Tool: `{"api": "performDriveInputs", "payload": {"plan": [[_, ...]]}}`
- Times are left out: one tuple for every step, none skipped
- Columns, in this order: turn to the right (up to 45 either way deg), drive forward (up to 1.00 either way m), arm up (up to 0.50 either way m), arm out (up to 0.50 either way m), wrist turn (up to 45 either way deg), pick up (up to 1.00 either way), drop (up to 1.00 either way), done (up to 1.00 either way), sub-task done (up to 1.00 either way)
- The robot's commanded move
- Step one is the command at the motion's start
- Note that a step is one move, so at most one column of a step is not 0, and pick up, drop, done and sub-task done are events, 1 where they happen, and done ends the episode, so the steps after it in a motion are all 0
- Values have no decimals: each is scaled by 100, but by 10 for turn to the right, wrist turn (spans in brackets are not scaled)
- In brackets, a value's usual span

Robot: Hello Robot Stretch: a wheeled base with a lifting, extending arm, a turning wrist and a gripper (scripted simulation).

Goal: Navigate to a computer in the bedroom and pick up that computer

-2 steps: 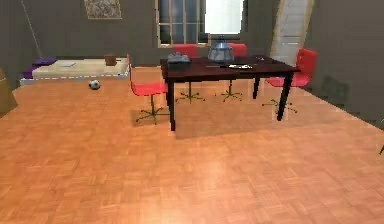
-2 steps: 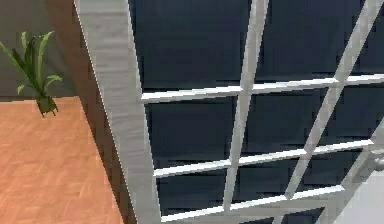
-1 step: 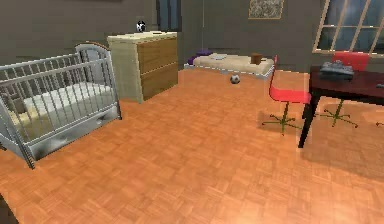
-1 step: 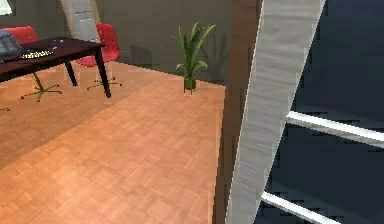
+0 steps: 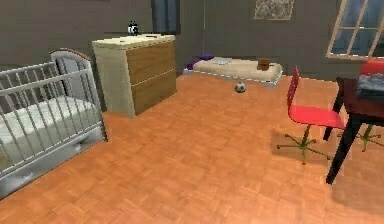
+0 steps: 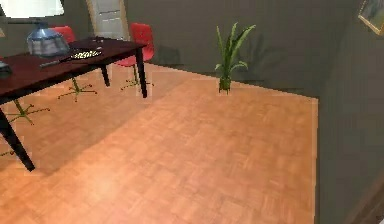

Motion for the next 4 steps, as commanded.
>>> {"api": "performDriveInputs", "payload": {"plan": [[60, 0, 0, 0, 0, 0, 0, 0, 0], [0, 100, 0, 0, 0, 0, 0, 0, 0], [0, 100, 0, 0, 0, 0, 0, 0, 0], [0, 100, 0, 0, 0, 0, 0, 0, 0]]}}
